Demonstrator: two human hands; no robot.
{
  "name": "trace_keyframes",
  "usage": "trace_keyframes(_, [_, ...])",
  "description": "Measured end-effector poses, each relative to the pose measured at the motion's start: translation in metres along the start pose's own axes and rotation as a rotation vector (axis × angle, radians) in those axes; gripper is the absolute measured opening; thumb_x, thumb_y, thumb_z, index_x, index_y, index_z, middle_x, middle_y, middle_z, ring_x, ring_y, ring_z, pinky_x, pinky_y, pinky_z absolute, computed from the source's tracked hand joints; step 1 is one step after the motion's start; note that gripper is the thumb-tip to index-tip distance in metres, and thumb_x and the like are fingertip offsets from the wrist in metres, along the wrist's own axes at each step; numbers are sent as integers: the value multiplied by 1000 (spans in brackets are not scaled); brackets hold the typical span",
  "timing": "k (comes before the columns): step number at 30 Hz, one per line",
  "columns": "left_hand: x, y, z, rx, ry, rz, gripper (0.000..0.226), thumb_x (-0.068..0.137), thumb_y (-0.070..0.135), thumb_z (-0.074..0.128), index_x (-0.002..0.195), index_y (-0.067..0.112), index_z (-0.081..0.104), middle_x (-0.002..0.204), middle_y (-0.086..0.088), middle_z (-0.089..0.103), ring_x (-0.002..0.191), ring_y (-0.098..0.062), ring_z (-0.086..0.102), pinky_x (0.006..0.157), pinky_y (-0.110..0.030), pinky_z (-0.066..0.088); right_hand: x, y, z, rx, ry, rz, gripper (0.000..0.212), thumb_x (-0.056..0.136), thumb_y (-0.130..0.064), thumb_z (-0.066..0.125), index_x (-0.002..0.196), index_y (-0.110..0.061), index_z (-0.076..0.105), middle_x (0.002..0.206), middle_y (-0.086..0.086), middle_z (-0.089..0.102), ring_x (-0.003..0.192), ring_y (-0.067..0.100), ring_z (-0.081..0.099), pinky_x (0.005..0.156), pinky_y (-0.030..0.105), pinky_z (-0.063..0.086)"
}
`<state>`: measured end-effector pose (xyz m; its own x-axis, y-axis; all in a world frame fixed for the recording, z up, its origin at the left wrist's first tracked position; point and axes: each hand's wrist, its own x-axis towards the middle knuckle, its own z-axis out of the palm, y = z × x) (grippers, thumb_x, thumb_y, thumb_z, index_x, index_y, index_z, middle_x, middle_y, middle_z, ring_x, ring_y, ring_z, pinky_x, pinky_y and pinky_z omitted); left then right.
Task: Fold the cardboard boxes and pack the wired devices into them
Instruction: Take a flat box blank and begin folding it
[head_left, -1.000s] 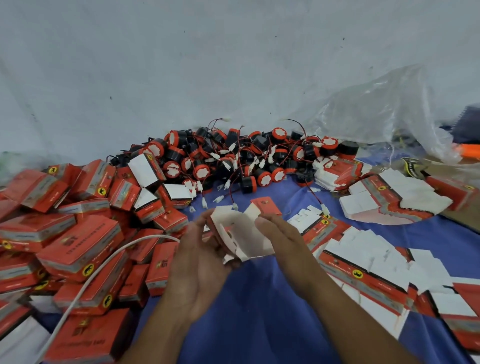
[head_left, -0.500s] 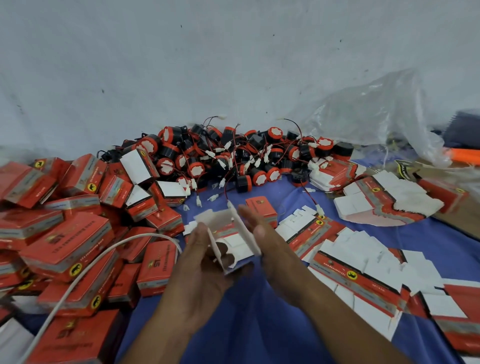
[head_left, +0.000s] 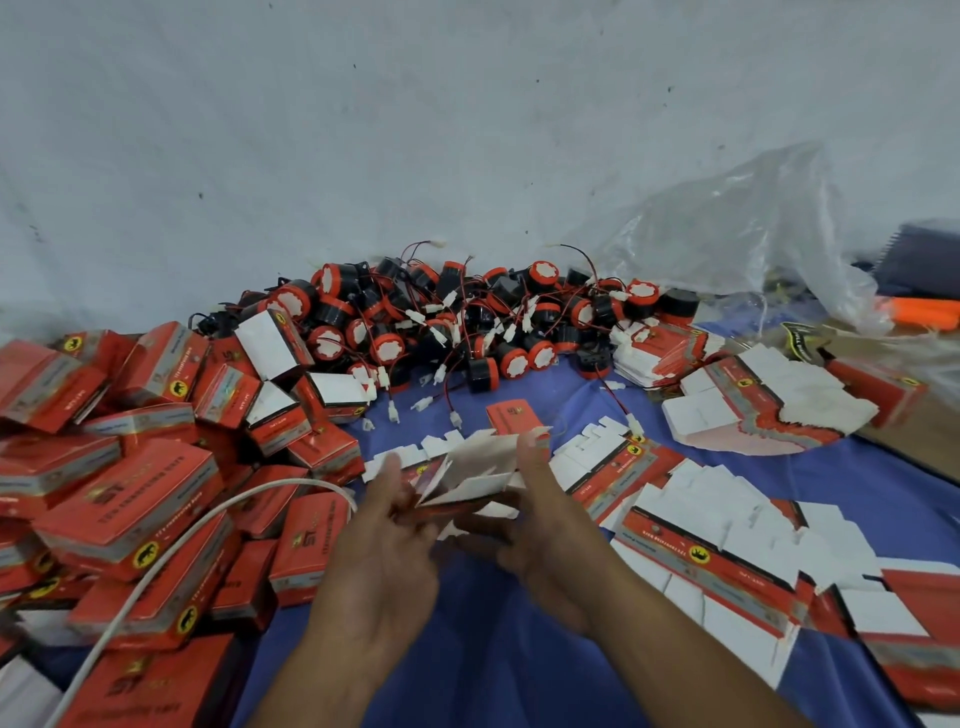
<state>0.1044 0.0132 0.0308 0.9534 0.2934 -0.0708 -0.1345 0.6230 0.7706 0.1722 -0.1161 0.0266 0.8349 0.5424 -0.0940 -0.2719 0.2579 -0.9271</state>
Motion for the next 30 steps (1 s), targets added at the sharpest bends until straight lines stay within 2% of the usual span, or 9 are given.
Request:
trace_keyframes(3, [-2,-2,4,62,17,82,55,73,27,76,116,-3,59,114,-21,69,109,-36,66,101,-51,50,-1,-4,1,-11,-27,-105,75,85,-71,52,136,-16,56,117,11,72,104,29,71,90,33,57])
trace_keyframes(5, [-2,-1,5,98,24,140,45,67,21,82,104,11,59,106,-15,70,94,-28,72,80,-41,61,-1,-7,1,2,-69,-138,72,84,-66,57,144,-27,48,119,6,72,104,24,71,90,32,56])
trace_keyframes(7, [-2,-2,3,177,17,161,58,64,22,88,114,24,59,117,-10,69,102,-26,71,79,-39,60,0,-8,0,31,-119,-163,63,89,-49,62,147,-37,42,121,1,72,107,22,70,93,37,56])
trace_keyframes(12, [-6,-10,-6,881,110,414,78,54,71,72,127,61,47,152,24,22,138,2,31,96,-22,41,-2,-13,-8,137,-138,-170,55,82,-23,72,134,-37,60,107,6,72,93,22,70,76,32,57])
trace_keyframes(14, [-7,-11,-7,988,43,516,65,63,72,67,124,56,51,146,23,37,134,2,38,99,-23,44,-2,-13,-12,146,-140,-154,56,84,-16,77,133,-36,60,99,3,71,88,20,70,73,32,57])
trace_keyframes(17, [-11,-11,-4,949,-22,546,56,70,68,67,119,45,55,122,23,58,117,2,54,85,-10,47,-2,-14,-15,128,-181,-106,56,77,-21,80,128,-33,63,104,7,69,85,23,68,70,35,54])
trace_keyframes(21, [-10,-9,-5,875,9,533,40,77,56,65,114,40,61,116,14,66,107,-7,64,84,-22,52,-6,-17,-18,-76,-273,-80,62,70,-51,87,126,-42,63,108,-3,69,82,15,62,58,27,44])
trace_keyframes(25, [-9,-8,-6,793,46,544,20,84,32,59,100,43,66,99,14,71,90,-4,67,70,-12,49,-5,-12,-13,-214,-241,-104,49,83,-47,73,130,-46,60,120,-12,66,90,15,56,56,25,40])
trace_keyframes(30, [-12,-9,-4,816,-34,565,41,92,47,51,132,38,53,130,21,58,121,-2,56,93,-21,47,-2,-2,-2,-164,-138,-108,39,81,-33,69,120,-39,66,105,3,66,77,14,61,50,24,39])
